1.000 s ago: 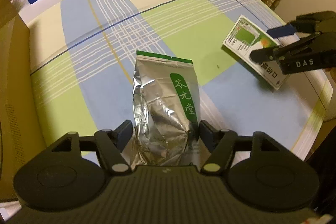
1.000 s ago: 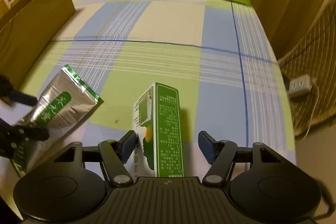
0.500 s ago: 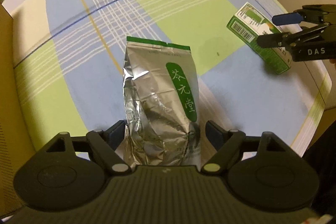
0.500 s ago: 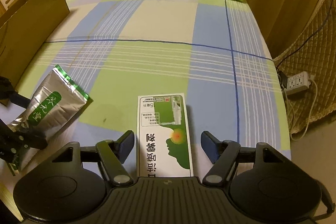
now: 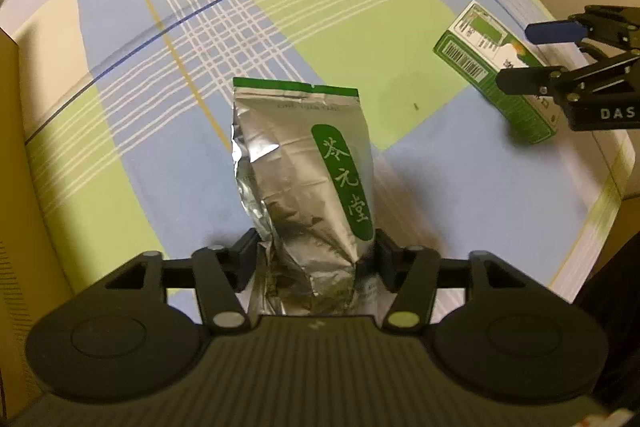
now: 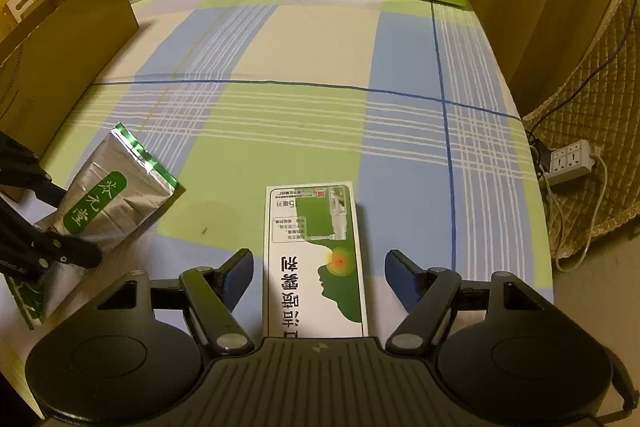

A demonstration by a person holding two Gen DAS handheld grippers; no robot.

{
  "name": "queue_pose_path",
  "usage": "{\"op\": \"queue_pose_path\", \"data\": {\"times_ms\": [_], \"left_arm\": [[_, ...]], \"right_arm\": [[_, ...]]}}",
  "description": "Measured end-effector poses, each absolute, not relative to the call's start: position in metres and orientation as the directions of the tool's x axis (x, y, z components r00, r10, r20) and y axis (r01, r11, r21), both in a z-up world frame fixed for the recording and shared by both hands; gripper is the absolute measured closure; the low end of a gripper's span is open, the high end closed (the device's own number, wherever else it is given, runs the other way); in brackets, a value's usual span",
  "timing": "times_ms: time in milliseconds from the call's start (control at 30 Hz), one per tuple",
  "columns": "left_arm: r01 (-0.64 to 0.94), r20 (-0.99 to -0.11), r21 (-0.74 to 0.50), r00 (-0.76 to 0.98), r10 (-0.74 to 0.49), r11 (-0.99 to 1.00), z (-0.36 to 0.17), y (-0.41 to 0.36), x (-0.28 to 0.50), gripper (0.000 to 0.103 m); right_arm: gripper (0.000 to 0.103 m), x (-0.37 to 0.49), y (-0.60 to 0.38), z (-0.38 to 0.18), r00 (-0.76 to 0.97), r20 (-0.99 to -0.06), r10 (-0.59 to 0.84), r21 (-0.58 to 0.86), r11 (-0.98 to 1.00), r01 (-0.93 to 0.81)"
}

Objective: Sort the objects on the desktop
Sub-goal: 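Lift the tea bag with the left gripper while the right gripper lifts the green box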

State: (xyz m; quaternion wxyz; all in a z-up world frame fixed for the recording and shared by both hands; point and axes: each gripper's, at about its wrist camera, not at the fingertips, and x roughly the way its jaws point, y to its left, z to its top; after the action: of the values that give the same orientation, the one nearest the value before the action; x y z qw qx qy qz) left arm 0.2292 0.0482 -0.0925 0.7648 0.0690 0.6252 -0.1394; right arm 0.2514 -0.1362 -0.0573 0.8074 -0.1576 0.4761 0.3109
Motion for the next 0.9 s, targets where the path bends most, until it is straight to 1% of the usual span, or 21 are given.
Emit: {"op": "queue_pose_path", "data": {"times_ms": [33, 200, 333, 533, 667, 833, 900], "left_arm": [[0.303, -0.976, -0.058, 0.182, -0.118, 0.951, -0.094, 0.047, 0.229, 0.038], [0.332, -0.976, -0.009, 0.203, -0.081, 0.943, -0.098, 0.038, 0.226, 0.032], [0.330, -0.976, -0.009, 0.201, -0.079, 0.944, -0.099, 0.037, 0.228, 0.031], [0.333, -0.976, -0.007, 0.204, -0.079, 0.943, -0.098, 0.037, 0.227, 0.031], [0.328, -0.975, -0.017, 0.205, -0.089, 0.945, -0.098, 0.039, 0.227, 0.031], [0.329, -0.975, -0.004, 0.208, -0.077, 0.944, -0.101, 0.040, 0.226, 0.020], [0.325, -0.973, -0.008, 0.214, -0.082, 0.946, -0.101, 0.040, 0.224, 0.019]], "right_arm": [[0.033, 0.252, -0.136, -0.057, 0.353, -0.867, 0.351, 0.041, 0.756, -0.653], [0.030, 0.252, -0.137, -0.061, 0.344, -0.875, 0.342, 0.033, 0.749, -0.662], [0.026, 0.248, -0.131, -0.066, 0.332, -0.887, 0.321, 0.007, 0.729, -0.685], [0.025, 0.247, -0.124, -0.071, 0.337, -0.894, 0.294, -0.021, 0.725, -0.689], [0.026, 0.248, -0.124, -0.072, 0.330, -0.898, 0.292, -0.015, 0.727, -0.686], [0.026, 0.248, -0.124, -0.073, 0.327, -0.897, 0.298, -0.007, 0.731, -0.683], [0.026, 0.248, -0.125, -0.074, 0.324, -0.898, 0.299, -0.004, 0.730, -0.684]]}}
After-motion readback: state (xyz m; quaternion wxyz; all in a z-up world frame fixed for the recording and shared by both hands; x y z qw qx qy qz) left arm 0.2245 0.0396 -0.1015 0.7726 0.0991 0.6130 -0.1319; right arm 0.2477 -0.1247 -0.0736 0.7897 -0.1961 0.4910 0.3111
